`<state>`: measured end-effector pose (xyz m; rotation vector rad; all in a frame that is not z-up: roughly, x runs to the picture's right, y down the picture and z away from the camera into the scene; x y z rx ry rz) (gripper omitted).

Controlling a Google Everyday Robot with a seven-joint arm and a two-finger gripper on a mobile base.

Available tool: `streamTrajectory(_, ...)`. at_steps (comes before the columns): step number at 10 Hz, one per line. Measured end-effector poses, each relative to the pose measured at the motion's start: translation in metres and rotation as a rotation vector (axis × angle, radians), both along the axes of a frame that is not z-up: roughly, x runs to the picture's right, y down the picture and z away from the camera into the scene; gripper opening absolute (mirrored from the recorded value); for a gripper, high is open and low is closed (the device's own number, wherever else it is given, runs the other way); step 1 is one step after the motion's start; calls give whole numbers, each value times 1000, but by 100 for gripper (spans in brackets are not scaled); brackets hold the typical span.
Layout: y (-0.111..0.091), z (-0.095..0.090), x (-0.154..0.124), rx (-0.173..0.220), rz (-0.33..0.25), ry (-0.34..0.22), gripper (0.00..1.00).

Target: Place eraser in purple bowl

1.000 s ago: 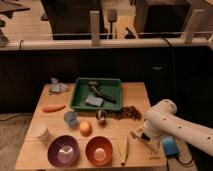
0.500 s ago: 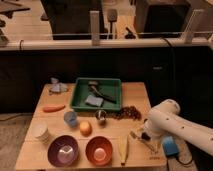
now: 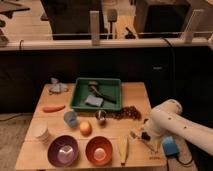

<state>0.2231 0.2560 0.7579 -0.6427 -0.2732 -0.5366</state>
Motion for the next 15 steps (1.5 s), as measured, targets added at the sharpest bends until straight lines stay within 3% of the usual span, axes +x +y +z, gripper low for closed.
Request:
streamTrajectory(11, -2, -1, 10, -12, 128, 37, 80)
streamTrajectory(15, 2, 1, 6, -22, 140, 42, 80)
